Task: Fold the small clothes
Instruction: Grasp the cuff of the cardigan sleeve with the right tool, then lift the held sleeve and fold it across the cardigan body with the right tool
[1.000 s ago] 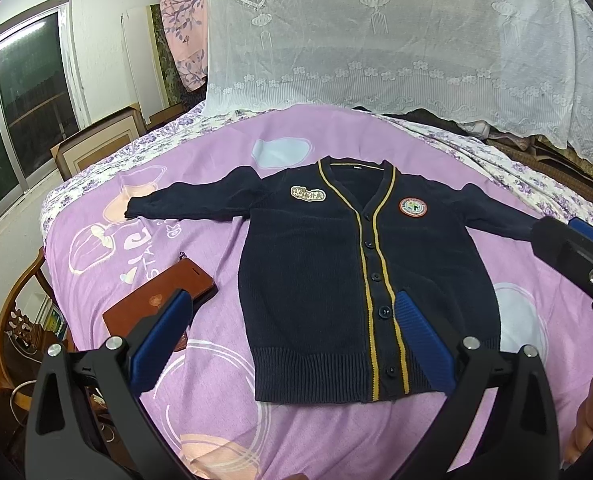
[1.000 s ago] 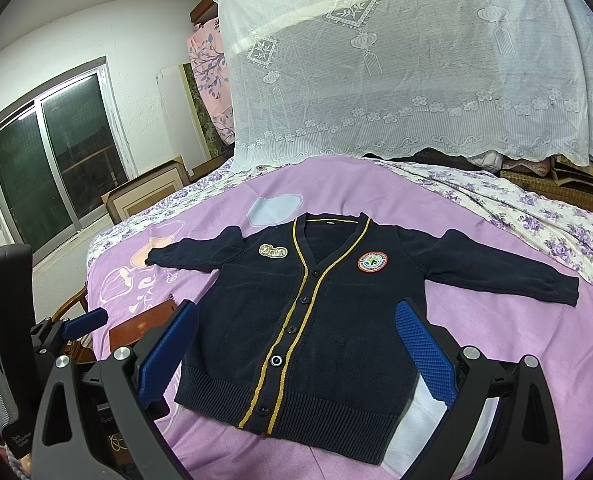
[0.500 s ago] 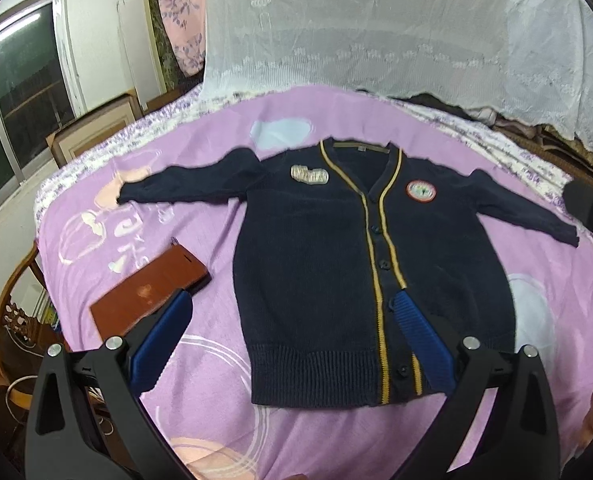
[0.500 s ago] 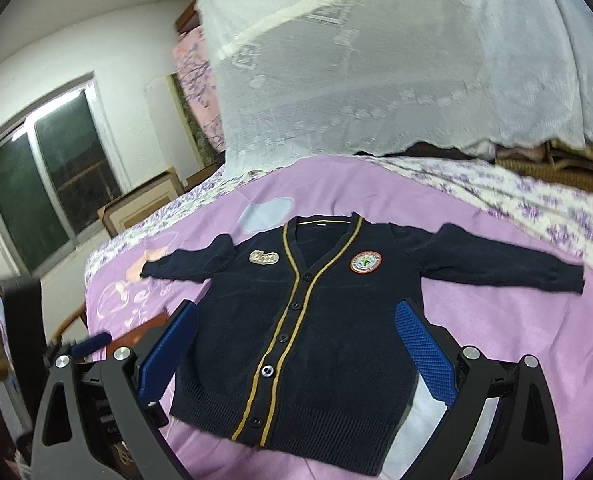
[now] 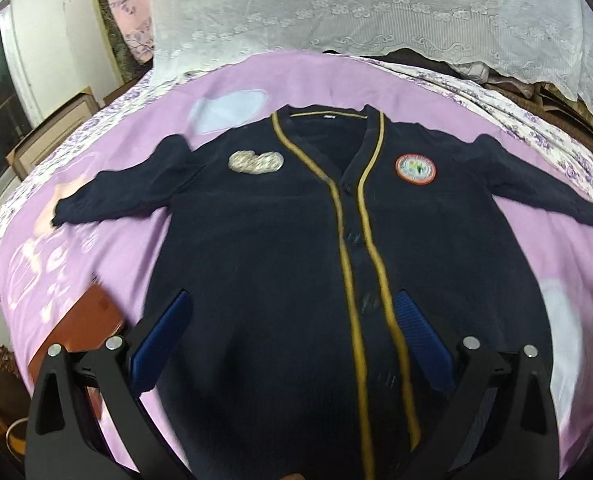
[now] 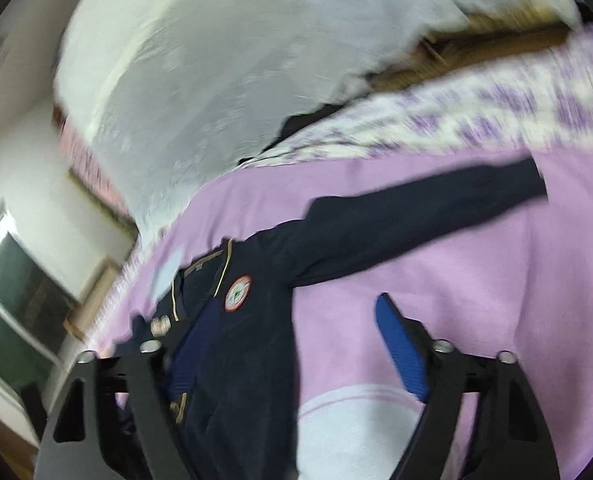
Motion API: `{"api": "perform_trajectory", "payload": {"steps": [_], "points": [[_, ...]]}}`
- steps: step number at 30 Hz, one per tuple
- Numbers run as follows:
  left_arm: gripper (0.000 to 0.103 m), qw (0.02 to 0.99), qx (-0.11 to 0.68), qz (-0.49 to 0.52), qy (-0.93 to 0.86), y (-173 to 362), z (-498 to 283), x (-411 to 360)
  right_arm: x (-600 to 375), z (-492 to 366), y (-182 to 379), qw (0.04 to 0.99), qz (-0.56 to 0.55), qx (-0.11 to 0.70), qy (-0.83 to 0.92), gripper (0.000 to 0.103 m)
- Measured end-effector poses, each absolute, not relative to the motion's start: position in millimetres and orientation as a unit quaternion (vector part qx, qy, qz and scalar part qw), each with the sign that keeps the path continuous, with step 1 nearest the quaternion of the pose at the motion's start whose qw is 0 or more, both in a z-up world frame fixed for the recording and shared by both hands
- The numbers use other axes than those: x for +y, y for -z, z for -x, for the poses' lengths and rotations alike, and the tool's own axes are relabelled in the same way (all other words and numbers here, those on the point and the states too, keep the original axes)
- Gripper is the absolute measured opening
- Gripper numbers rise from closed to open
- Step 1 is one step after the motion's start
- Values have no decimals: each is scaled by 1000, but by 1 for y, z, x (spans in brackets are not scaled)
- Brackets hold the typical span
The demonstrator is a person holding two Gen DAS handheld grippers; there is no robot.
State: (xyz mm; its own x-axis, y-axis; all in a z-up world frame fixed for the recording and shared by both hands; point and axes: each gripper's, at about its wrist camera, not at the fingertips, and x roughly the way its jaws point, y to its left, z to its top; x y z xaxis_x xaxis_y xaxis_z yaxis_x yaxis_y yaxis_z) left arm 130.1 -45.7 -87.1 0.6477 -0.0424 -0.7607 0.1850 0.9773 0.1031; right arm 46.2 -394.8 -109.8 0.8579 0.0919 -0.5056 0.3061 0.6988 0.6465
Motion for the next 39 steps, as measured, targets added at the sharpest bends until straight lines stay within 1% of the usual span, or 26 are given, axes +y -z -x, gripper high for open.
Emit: {"api": "perform_trajectory", "payload": {"steps": [3, 10, 13, 15, 16, 17, 18, 19, 21, 22, 24, 27, 30, 34, 37, 39], "points": [[99, 904, 413, -87, 66, 83, -153, -58, -429, -44, 134, 852, -446, 260, 84, 66], [99, 905, 401, -123, 69, 72, -205, -100, -470, -48, 158, 816, -510, 242, 123, 64], [99, 905, 398, -134, 63, 74, -225, -115, -484, -56, 166, 801, -528, 242, 143, 60], [99, 903, 403, -135, 60, 81, -236, -120, -497, -64, 173, 789, -542, 242, 159, 52], [99, 901, 409, -133, 59, 88, -242, -122, -501, -67, 176, 785, -545, 242, 167, 50], [99, 899, 414, -130, 59, 95, -246, -123, -505, -71, 177, 782, -547, 242, 176, 45], [99, 896, 422, -127, 60, 103, -251, -124, -512, -76, 180, 778, -550, 238, 188, 41], [99, 889, 436, -125, 60, 117, -259, -125, -518, -80, 181, 775, -552, 236, 197, 38], [99, 877, 459, -126, 61, 136, -268, -126, -528, -88, 186, 774, -554, 223, 210, 29], [99, 869, 475, -125, 62, 148, -275, -126, -532, -90, 188, 775, -554, 217, 214, 27], [99, 873, 467, -124, 63, 149, -275, -126, -535, -95, 189, 785, -541, 206, 218, 22], [99, 874, 462, -135, 63, 150, -274, -131, -538, -100, 190, 805, -515, 202, 215, 19], [99, 874, 463, -133, 63, 150, -274, -130, -542, -98, 190, 805, -521, 194, 209, 14], [99, 873, 467, -119, 71, 143, -275, -122, -541, -85, 185, 804, -528, 177, 210, 12], [99, 882, 459, -93, 58, 131, -275, -101, -542, -67, 177, 806, -520, 158, 234, 11], [99, 887, 454, -76, 47, 125, -277, -88, -547, -62, 182, 801, -525, 165, 237, 11]]}}
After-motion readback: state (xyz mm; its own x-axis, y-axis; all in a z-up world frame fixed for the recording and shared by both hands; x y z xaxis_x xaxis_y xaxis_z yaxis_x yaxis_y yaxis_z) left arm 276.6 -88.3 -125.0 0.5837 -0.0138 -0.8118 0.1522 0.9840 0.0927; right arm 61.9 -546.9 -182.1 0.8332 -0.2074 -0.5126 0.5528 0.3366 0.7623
